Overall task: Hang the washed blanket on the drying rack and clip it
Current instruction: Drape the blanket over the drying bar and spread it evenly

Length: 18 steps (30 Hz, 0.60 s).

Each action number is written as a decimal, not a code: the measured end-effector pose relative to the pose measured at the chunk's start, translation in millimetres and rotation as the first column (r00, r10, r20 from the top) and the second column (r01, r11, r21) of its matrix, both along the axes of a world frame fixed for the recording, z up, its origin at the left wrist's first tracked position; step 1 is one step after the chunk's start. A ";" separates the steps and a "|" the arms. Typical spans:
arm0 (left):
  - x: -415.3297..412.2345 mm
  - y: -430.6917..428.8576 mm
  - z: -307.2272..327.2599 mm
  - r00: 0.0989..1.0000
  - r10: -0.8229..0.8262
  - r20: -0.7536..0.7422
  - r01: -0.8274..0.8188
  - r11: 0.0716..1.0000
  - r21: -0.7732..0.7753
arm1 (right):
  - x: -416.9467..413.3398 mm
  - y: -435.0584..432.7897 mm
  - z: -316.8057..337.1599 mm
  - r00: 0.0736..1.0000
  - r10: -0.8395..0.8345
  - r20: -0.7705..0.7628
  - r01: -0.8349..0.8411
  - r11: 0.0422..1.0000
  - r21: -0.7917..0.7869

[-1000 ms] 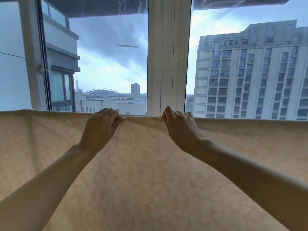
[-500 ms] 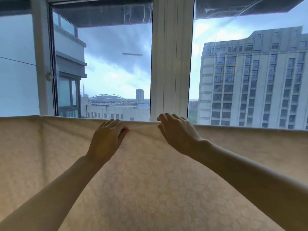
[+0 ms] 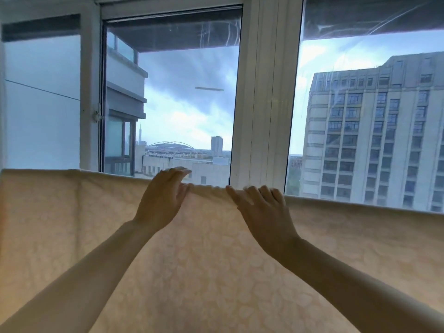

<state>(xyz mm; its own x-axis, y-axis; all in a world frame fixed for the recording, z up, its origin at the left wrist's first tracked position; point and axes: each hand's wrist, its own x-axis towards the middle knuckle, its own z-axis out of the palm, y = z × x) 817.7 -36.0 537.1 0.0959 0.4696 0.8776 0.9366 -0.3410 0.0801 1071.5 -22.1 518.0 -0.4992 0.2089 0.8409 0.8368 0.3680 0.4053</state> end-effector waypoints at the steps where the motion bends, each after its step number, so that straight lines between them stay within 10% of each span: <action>1: -6.9 1.5 0.6 1.000 -0.003 -0.003 0.003 0.998 -0.063 | 1.7 0.4 -0.7 1.000 0.016 -0.008 -0.016 0.999 0.029; 7: -40.0 -4.6 -3.8 0.990 -0.116 0.078 0.122 0.989 -0.078 | 4.7 3.0 -4.8 0.998 0.049 0.033 -0.053 0.991 0.124; 18: -70.6 17.1 -12.8 0.975 0.017 -0.222 0.029 0.979 0.204 | -40.4 -1.1 8.2 0.996 -0.034 -0.085 0.031 0.999 -0.038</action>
<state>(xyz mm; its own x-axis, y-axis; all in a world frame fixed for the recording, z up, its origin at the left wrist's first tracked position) 747.1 -18.9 524.3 0.3010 0.2812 0.9112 0.9209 -0.3340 -0.2011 1031.0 -23.2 526.2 -0.4183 0.2557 0.8715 0.8796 0.3532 0.3186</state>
